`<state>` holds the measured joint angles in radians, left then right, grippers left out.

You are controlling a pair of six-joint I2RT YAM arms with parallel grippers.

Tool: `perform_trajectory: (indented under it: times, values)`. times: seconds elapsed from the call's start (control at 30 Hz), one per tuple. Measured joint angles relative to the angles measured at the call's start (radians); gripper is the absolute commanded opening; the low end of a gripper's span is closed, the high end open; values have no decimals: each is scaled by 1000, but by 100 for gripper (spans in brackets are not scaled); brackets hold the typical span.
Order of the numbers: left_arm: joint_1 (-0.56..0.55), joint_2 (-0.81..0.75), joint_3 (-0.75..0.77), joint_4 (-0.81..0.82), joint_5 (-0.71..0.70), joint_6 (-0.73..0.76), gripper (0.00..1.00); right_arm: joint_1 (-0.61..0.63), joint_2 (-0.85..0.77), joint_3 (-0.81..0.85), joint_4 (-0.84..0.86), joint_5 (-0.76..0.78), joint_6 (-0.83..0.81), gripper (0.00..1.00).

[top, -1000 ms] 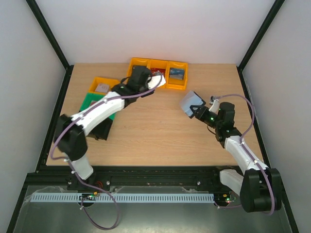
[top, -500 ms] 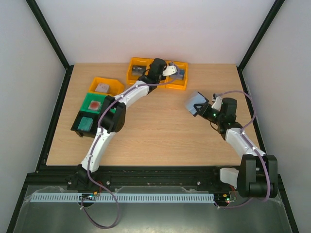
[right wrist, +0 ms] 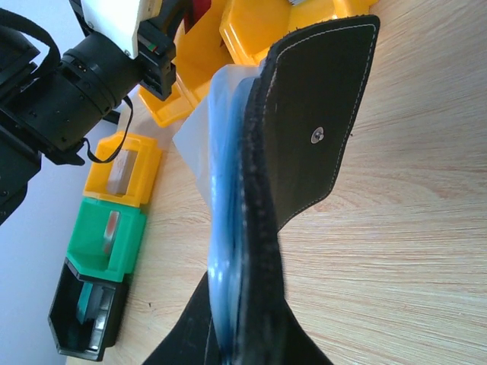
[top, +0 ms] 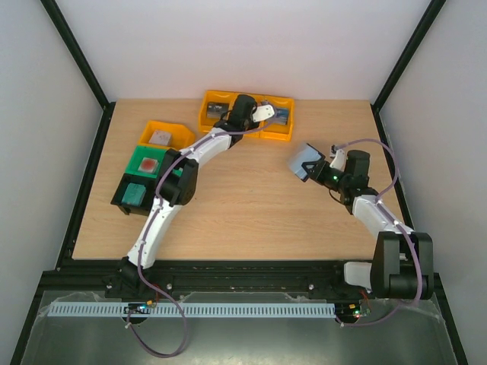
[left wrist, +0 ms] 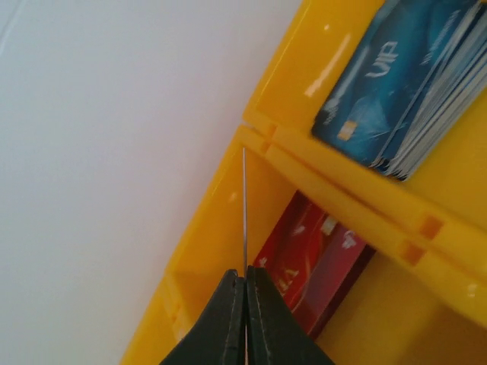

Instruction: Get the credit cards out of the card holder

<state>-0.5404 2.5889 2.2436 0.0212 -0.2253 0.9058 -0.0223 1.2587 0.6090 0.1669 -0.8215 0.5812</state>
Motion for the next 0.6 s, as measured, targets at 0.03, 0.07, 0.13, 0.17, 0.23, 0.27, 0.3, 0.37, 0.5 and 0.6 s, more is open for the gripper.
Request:
perform_trajectory:
  times: [0.03, 0.07, 0.13, 0.17, 0.23, 0.27, 0.3, 0.37, 0.5, 0.6]
  values:
    - [0, 0, 0, -2, 10, -8, 2, -1, 5, 0, -1, -6, 0, 2]
    - [0, 0, 0, -9, 22, -17, 2, -1, 6, 0, -1, -10, -2, 2]
    - [-1, 0, 0, -24, 46, -33, 2, -2, 6, 0, -1, -14, -8, 2]
    - [-2, 0, 0, -32, 53, -39, 2, -3, 6, 0, -1, -15, -11, 2]
    - [-1, 1, 0, -42, 59, -47, 2, -4, 6, 0, -2, -16, -18, 1]
    - [1, 3, 0, -44, 59, -47, 2, -4, 6, 0, -2, -18, -19, 2]
    - [3, 5, 0, -43, 56, -48, 2, -4, 6, 0, -2, -20, -21, 2]
    - [7, 12, 0, -40, 43, -45, 2, -4, 6, 0, -2, -26, -21, 2]
    - [12, 43, 3, -11, -7, -26, 2, -4, 6, 1, -1, -38, -23, 2]
    - [13, 93, 33, 0, -47, -8, 2, -5, 6, 1, -1, -43, -24, 2]
